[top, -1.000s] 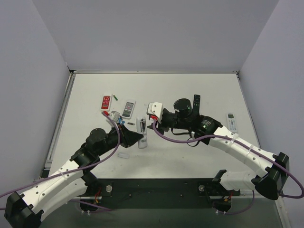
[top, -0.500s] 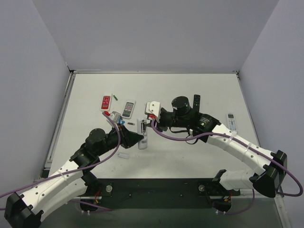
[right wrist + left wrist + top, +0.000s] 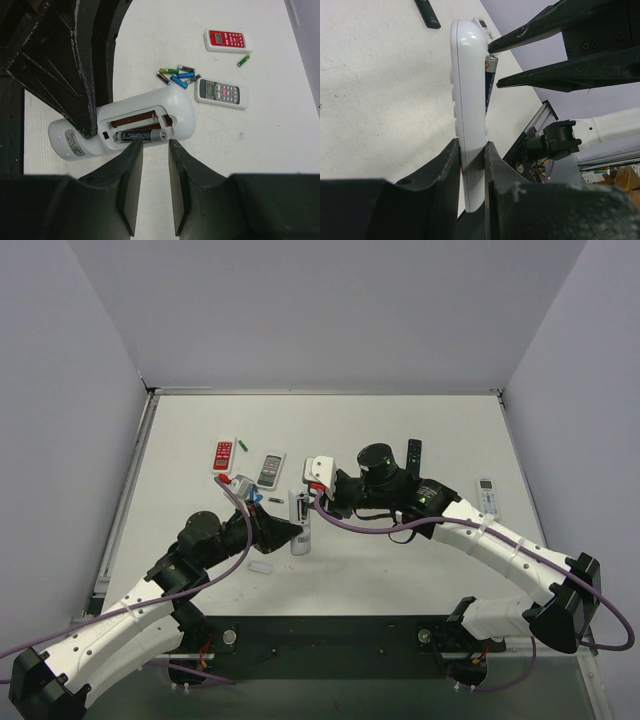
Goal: Load the batteries into the remote control
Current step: Load the battery into the remote control.
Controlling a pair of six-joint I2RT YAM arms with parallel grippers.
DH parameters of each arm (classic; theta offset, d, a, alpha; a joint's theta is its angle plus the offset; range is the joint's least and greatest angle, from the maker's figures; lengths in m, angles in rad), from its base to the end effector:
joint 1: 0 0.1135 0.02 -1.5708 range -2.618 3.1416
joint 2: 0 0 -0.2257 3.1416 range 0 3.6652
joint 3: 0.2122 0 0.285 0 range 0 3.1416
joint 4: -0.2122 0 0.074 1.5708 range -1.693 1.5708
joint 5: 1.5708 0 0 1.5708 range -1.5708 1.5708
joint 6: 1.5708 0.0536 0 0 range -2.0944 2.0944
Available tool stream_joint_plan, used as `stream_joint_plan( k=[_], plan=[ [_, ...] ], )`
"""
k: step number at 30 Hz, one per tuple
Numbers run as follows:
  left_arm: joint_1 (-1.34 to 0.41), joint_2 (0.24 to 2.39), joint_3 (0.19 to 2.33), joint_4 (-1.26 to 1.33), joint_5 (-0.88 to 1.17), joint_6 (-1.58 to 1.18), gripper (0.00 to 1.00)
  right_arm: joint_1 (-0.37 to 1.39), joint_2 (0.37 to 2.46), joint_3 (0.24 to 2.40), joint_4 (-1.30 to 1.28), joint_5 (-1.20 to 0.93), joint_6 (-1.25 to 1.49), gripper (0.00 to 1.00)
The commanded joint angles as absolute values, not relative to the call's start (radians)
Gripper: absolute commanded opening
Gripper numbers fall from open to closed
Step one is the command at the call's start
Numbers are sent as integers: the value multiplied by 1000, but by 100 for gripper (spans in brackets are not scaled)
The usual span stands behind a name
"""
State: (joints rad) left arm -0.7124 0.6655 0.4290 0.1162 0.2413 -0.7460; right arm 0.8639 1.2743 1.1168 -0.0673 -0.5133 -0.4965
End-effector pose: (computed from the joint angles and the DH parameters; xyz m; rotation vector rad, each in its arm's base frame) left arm 0.1827 -0.1748 0.2308 0.1680 1.8558 -1.2617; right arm 0.2114 0.2880 0.3180 -1.4133 1.1531 0.7206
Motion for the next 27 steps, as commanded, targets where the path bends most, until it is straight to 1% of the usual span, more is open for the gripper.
stream_joint_plan(
  k=[1,12,27],
  plan=[
    [-712,650,476,178,259,-732,0,870,1279,1164,-49,-549,-505,23],
    [-712,652,472,176,261,-733,0,873,1284,1181,-60,-558,-509,23],
    [-712,646,474,181,265,-732,0,880,1315,1193,-86,-572,-517,10]
  ],
)
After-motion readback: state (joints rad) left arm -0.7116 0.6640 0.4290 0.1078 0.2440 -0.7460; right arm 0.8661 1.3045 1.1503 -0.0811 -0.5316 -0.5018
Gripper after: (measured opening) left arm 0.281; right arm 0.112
